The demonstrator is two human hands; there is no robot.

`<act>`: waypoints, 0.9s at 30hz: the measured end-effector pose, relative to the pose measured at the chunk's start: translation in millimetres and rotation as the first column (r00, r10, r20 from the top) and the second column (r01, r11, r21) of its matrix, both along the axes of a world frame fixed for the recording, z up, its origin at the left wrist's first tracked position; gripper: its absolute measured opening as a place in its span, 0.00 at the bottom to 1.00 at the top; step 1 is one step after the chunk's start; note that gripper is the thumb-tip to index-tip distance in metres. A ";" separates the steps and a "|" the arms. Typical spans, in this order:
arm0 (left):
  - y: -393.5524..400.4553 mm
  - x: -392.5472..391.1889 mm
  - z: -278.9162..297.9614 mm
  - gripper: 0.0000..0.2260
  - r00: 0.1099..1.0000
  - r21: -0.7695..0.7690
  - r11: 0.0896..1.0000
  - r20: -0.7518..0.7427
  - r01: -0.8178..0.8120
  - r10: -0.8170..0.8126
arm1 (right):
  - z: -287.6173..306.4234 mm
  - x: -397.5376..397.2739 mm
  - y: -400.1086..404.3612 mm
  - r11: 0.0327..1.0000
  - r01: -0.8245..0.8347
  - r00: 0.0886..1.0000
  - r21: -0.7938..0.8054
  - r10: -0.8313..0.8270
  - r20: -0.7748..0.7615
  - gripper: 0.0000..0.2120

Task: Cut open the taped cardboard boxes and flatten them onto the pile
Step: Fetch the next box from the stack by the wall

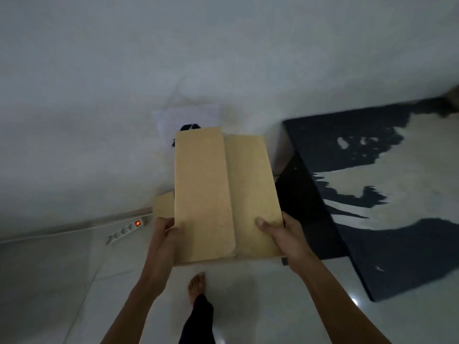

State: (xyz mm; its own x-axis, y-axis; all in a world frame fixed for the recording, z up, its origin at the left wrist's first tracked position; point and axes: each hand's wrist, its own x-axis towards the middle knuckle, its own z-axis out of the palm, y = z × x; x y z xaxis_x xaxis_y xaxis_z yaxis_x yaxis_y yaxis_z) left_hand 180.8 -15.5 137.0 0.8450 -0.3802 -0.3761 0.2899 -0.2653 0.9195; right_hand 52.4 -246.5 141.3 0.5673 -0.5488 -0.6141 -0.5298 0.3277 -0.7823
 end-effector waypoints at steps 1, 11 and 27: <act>-6.7 -14.0 13.9 0.09 0.999 -0.032 0.999 0.034 0.000 0.002 | 16.6 -19.4 -9.3 1.000 0.012 1.000 -0.016 -0.011 0.027 0.22; -119.9 -125.3 99.2 0.44 0.938 -0.147 0.947 0.249 0.284 -0.242 | 118.7 -216.5 -79.7 0.951 0.284 0.945 -0.123 -0.256 0.203 0.16; -352.1 -182.8 94.5 0.30 0.831 -0.410 0.835 -0.258 0.367 -0.492 | 130.0 -317.4 -286.3 0.921 0.276 0.942 -0.274 -0.202 0.269 0.16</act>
State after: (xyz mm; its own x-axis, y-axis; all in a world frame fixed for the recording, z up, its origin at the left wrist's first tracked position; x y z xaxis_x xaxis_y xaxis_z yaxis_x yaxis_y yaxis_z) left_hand -2.0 -367.5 231.5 0.4062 -0.8259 -0.3911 0.5270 -0.1379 0.8386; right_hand -265.0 -532.8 271.3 0.5009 -0.8241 -0.2644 -0.2582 0.1493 -0.9545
